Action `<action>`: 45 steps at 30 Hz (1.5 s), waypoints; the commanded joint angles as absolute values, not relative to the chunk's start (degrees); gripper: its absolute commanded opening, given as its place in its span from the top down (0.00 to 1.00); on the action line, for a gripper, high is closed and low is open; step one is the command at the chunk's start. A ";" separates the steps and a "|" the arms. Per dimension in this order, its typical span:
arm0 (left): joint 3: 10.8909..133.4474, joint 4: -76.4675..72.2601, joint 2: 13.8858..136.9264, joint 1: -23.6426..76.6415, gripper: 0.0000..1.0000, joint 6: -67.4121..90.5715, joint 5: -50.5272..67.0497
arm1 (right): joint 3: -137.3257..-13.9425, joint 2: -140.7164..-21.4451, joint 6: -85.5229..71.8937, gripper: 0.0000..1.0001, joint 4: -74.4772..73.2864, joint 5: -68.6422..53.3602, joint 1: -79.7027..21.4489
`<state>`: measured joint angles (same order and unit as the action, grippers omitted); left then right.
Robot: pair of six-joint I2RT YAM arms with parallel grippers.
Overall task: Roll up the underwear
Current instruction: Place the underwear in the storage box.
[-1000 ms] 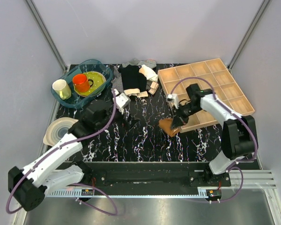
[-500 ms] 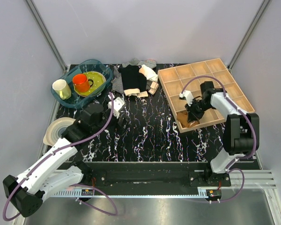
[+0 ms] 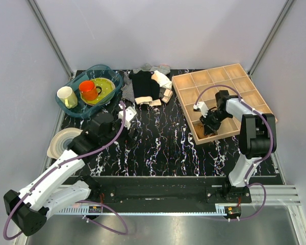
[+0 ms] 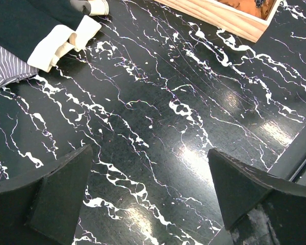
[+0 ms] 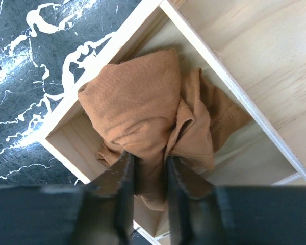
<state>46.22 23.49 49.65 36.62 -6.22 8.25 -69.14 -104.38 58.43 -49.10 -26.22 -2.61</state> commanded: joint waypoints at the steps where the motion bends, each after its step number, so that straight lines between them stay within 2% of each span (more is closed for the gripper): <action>1: 45.62 22.24 50.01 36.21 0.01 -6.94 6.68 | -68.81 -106.35 60.65 0.65 -48.34 -21.71 -2.64; 3: 45.70 22.15 50.10 36.21 0.01 -6.94 6.77 | -69.69 -104.77 59.95 0.54 -50.18 -22.94 -2.64; 6: 45.62 22.32 50.19 36.12 0.01 -6.94 6.59 | -72.24 -102.22 58.54 0.43 -52.03 -24.17 -2.64; 12: 45.70 22.32 50.10 36.12 0.01 -6.94 6.50 | -76.37 -97.39 55.90 0.32 -54.49 -26.63 -2.64; 14: 45.70 22.32 50.01 36.12 0.01 -6.94 6.59 | -76.99 -96.33 55.72 0.31 -55.02 -26.72 -2.72; 18: 45.70 22.41 50.10 36.12 0.01 -7.12 6.68 | -78.57 -95.63 55.11 0.33 -56.34 -28.65 -2.72; 23: 45.79 22.59 50.27 36.12 0.01 -7.03 6.77 | -78.40 -97.03 54.23 0.60 -57.31 -33.31 -3.51; 26: 45.70 22.68 50.27 36.12 0.01 -6.94 6.86 | -77.96 -99.66 52.92 0.68 -56.87 -34.71 -3.95; 33: 45.70 22.68 50.19 36.12 0.01 -6.86 6.50 | -76.73 -105.55 49.31 0.71 -52.57 -32.53 -4.13; 41: 45.53 22.94 50.10 36.12 0.01 -6.59 6.77 | -77.60 -105.21 41.84 0.71 -46.93 -26.81 -4.04; 43: 45.62 23.03 49.92 36.12 0.01 -6.15 6.42 | -78.48 -102.75 41.84 0.67 -48.51 -27.68 -3.96; 45: 45.97 22.85 49.57 35.86 0.01 -3.89 5.72 | -81.11 -99.60 41.84 0.57 -52.36 -28.30 -3.96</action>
<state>45.58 24.10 50.33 36.42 -6.20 8.05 -76.38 -106.13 43.57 -49.91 -29.21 -3.75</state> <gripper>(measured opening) 0.984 0.355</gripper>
